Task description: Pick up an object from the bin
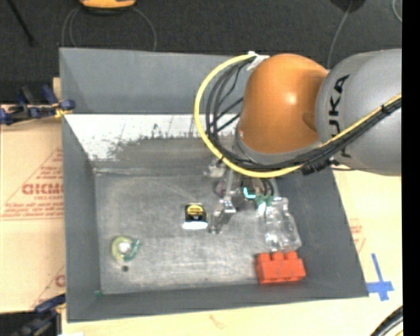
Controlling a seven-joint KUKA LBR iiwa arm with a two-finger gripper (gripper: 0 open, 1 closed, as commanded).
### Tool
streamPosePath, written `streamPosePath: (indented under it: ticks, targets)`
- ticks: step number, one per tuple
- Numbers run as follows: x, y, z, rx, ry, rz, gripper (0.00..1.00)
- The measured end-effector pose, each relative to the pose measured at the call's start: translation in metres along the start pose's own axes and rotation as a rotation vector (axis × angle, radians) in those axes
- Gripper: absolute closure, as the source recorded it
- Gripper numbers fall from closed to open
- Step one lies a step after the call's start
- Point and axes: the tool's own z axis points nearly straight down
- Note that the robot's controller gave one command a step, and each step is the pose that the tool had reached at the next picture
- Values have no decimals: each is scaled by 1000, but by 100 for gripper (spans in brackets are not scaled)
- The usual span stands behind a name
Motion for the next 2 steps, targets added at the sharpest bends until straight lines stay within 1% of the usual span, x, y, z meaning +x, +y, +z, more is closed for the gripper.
streamPosePath:
  ticks: [1,2]
  targets:
    - [-3,11,147,1,-2,-358,0]
    - [-4,11,144,0,-7,-353,100]
